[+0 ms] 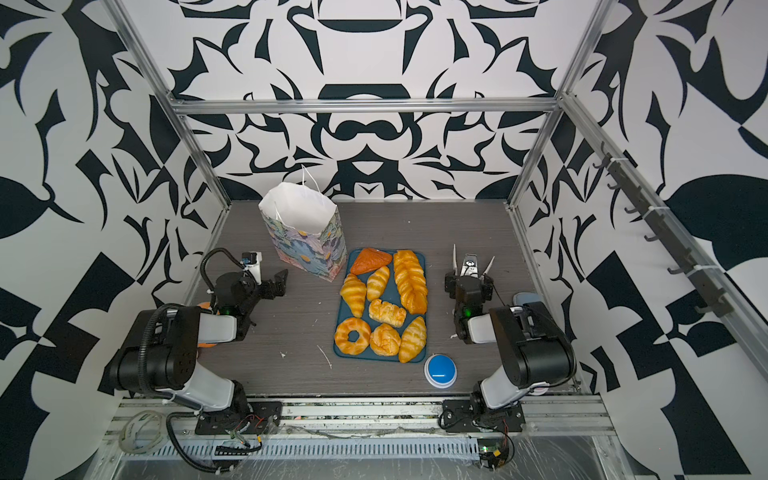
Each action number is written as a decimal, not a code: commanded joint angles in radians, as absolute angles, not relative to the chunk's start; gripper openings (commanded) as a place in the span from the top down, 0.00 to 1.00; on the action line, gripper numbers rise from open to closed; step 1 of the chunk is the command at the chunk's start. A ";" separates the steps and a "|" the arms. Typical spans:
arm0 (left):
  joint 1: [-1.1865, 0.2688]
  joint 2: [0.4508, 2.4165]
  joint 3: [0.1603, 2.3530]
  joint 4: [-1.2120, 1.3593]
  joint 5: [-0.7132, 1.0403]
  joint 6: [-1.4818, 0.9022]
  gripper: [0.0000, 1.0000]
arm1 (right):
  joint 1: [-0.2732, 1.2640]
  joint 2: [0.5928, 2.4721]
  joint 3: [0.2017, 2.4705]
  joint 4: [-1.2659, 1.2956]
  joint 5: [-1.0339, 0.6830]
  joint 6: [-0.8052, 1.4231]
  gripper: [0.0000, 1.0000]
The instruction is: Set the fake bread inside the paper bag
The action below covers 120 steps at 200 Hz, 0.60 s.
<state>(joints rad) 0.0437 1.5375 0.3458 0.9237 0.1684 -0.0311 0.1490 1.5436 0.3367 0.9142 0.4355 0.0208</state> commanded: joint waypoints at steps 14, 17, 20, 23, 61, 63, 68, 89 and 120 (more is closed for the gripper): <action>0.019 1.419 0.278 0.982 0.023 -0.055 0.01 | 0.188 1.339 0.388 0.712 0.610 0.039 0.06; 0.014 1.407 0.273 0.981 0.010 -0.053 0.01 | 0.188 1.325 0.391 0.697 0.616 0.042 0.06; 0.007 1.393 0.268 0.976 -0.003 -0.050 0.01 | 0.187 1.306 0.395 0.682 0.624 0.047 0.06; 0.001 1.379 0.264 0.972 -0.020 -0.048 0.01 | 0.188 1.290 0.400 0.667 0.634 0.057 0.05; -0.059 1.109 0.295 0.701 -0.179 -0.130 0.01 | 0.186 1.173 0.623 0.143 0.699 0.256 0.06; -0.058 1.095 0.301 0.676 -0.184 -0.144 0.01 | 0.186 1.174 0.638 0.117 0.700 0.263 0.06; -0.060 1.064 0.317 0.619 -0.204 -0.178 0.01 | 0.186 1.175 0.674 0.051 0.702 0.287 0.05; -0.059 0.973 0.431 0.321 -0.291 -0.313 0.01 | 0.186 1.205 0.844 -0.215 0.713 0.382 0.02; -0.058 0.929 0.609 0.034 -0.285 -0.418 0.01 | 0.186 1.249 1.089 -0.571 0.736 0.591 0.01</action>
<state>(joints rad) -0.0586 0.9577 0.4969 0.3649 -0.2333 -0.2687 0.1852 1.2343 0.9318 -0.1738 0.6819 0.3836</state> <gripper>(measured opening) 0.992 0.992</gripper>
